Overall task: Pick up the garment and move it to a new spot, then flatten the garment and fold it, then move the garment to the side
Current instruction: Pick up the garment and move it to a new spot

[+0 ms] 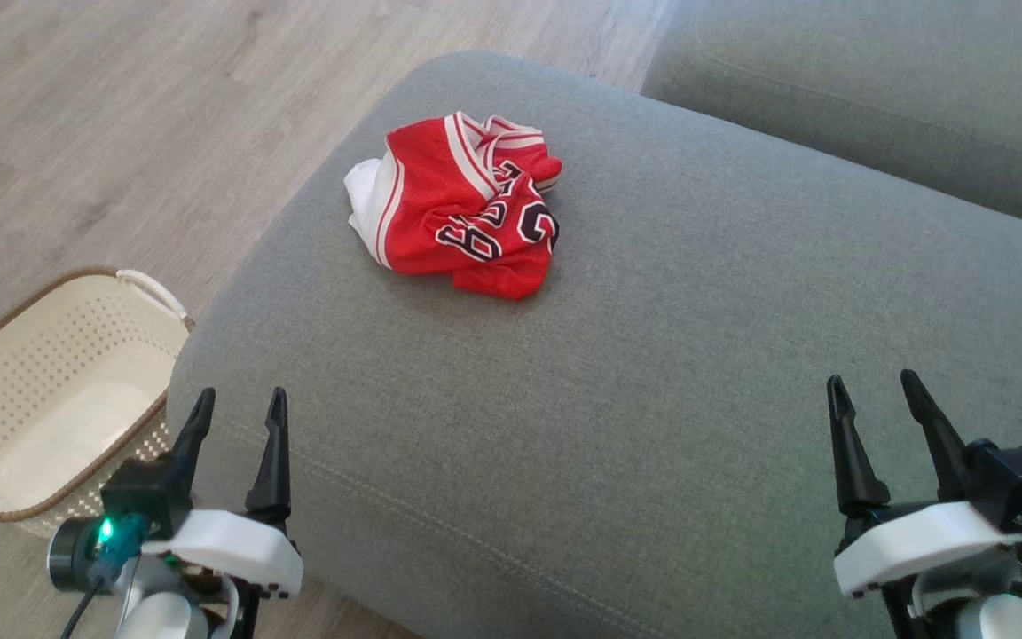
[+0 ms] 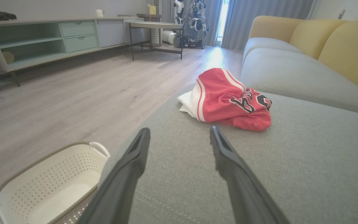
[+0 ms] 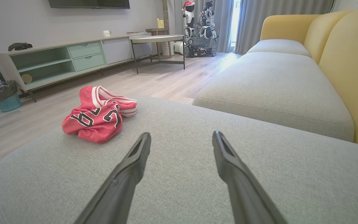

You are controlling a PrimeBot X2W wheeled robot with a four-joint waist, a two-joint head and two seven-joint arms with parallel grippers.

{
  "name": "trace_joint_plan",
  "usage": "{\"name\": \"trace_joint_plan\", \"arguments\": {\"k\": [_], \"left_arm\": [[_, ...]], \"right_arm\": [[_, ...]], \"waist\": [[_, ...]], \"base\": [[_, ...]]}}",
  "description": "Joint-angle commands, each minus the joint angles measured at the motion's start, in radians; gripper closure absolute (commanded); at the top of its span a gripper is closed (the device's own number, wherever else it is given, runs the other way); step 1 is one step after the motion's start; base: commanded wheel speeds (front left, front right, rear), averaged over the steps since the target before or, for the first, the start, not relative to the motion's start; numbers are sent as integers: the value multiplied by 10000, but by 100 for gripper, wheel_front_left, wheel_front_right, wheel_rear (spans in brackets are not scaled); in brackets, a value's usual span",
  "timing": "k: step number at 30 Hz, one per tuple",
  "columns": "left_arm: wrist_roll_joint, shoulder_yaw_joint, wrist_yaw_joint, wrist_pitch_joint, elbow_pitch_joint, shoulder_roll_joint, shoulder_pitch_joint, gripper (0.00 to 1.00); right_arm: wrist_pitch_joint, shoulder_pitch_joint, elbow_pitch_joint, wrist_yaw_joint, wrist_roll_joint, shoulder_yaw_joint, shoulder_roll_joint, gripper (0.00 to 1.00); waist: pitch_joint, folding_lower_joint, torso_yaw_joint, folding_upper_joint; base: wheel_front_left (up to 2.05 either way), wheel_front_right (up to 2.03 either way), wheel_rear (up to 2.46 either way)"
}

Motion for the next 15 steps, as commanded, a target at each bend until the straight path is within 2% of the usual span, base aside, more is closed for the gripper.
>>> {"name": "trace_joint_plan", "arguments": {"k": [1,9,15], "left_arm": [[-70,404,23,-154,-314,219,-640,0],[-308,632,-259,-189,-267,32,-1668,0],[-515,921,-942,-203,778,103,-3617,0]], "right_arm": [[-112,-572,-336,37,90,225,-68,0],[117,-1118,-681,37,-121,318,-68,0],[308,-1800,-975,37,-525,433,-68,0]], "waist": [[55,0,-41,0],[1069,0,-658,0],[2240,0,-1642,0]], "base": [[0,0,0],[0,0,0],[0,0,0]]}}
